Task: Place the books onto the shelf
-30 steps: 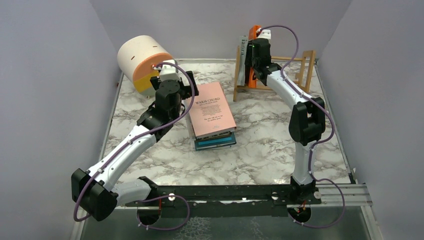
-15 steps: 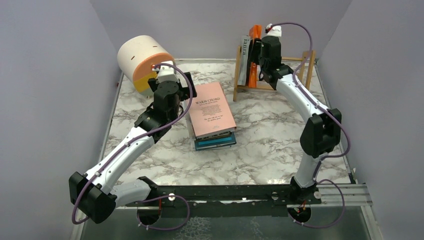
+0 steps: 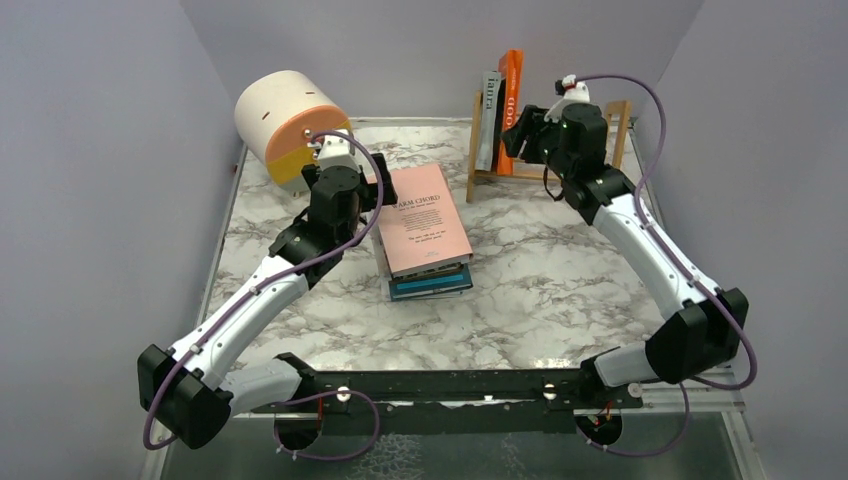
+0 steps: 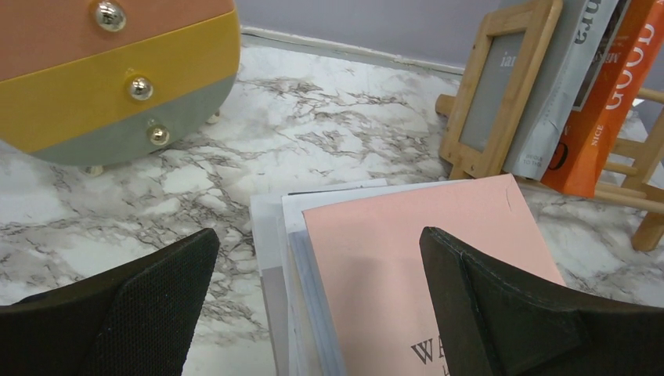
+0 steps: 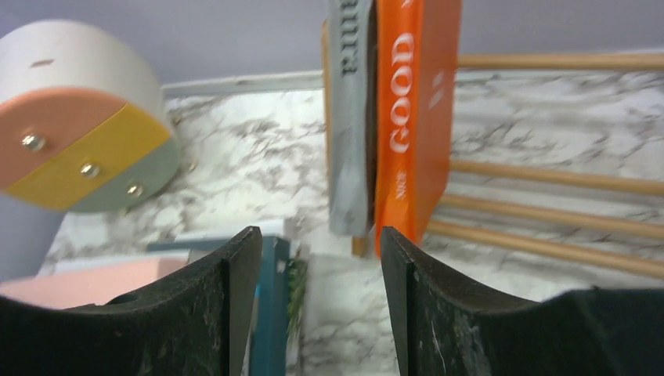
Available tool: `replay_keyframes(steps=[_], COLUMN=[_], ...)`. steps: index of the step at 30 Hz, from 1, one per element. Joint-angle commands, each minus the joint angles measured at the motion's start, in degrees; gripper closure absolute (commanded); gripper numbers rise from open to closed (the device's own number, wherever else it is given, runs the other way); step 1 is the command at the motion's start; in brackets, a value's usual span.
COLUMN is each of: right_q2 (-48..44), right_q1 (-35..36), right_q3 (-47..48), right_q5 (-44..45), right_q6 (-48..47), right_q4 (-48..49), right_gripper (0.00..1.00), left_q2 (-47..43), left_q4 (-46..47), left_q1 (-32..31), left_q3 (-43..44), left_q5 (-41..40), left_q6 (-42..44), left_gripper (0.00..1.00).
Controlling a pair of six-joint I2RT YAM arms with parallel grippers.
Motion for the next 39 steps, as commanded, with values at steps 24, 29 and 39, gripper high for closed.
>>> replay_keyframes(steps=[24,29,39], right_q2=[-12.8,-12.9,-10.2], right_q1=[1.9,2.7,2.9], right_q3=[-28.1,-31.2,-35.6], right_q5=[-40.1,-41.7,-48.6], right_q6=[18.8,23.7,30.9], right_q4=[12.3,16.6,26.5], right_gripper=[0.39,0.29,0.19], left_q2=[4.8,5.3,6.4], left_q4=[1.8,1.9,2.6], left_q1=[-5.8,-6.4,-6.7], left_q3=[-1.3,-1.3,-1.4], left_q5=[10.6,10.1,10.6], left_q6=[-6.5,-6.6,-6.8], left_gripper=[0.01,0.01,0.01])
